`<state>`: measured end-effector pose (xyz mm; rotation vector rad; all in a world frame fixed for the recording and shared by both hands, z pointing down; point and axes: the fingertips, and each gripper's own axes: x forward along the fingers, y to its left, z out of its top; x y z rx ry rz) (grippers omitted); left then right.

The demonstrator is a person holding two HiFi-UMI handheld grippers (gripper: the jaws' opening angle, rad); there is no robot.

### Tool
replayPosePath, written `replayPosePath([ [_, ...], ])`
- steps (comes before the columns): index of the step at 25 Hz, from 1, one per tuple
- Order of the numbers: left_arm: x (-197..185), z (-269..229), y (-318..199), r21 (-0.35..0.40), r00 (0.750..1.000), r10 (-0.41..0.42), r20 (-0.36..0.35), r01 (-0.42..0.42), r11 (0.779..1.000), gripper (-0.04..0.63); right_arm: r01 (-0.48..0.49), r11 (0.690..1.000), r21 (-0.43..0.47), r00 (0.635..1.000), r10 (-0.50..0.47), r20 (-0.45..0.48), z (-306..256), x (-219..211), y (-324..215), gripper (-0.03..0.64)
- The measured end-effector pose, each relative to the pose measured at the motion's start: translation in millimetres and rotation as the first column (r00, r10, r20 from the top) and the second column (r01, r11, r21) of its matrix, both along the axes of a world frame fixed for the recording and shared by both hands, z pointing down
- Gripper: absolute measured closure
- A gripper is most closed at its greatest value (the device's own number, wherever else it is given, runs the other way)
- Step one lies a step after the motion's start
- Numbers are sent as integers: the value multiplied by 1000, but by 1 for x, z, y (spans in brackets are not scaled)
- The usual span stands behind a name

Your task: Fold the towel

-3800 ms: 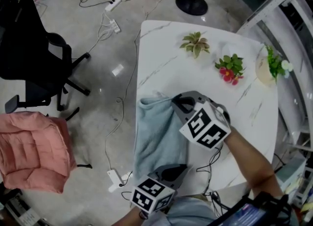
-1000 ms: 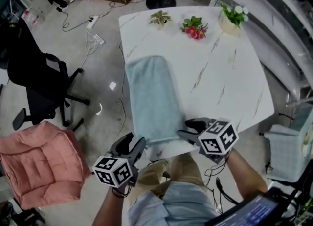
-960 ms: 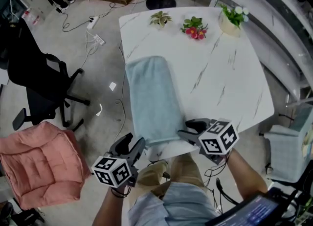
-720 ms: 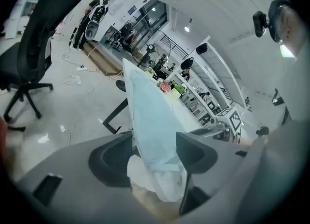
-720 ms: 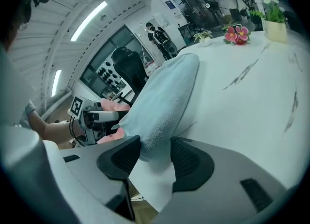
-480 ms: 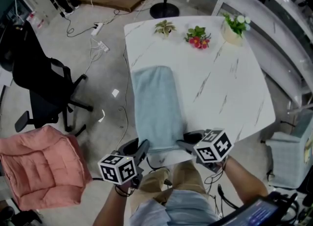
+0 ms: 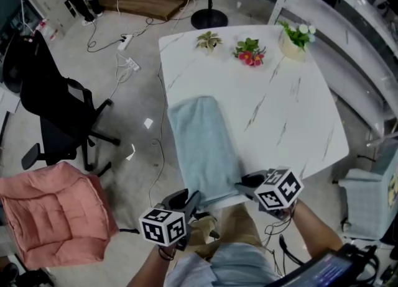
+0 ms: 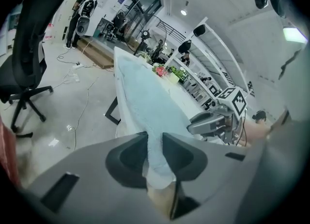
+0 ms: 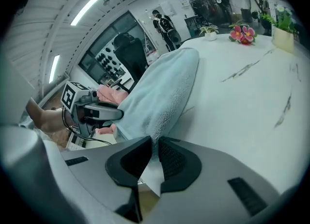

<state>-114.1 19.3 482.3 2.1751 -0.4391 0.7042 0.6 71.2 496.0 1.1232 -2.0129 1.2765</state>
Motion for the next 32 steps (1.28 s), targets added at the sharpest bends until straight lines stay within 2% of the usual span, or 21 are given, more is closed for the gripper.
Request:
replayPosePath([
  [9, 9, -4, 19, 16, 996, 90, -9, -90, 996, 483, -35, 999, 18, 997, 36, -62, -1, 18, 9, 552],
  [16, 1, -12, 23, 27, 994, 110, 19, -111, 993, 462, -75, 997, 6, 996, 75, -50, -1, 18, 11, 538],
  [19, -5, -14, 22, 20, 996, 86, 13, -86, 996, 446, -85, 996, 20, 996, 85, -7, -4, 19, 11, 513],
  [24, -12, -14, 21, -10, 1000, 16, -19, -16, 1000, 432, -38, 994, 98, 999, 34, 42, -23, 17, 13, 452],
  [32, -16, -16, 12, 13, 998, -54, -10, 54, 998, 429, -100, 994, 44, 980, 91, 175, -19, 4, 31, 404],
])
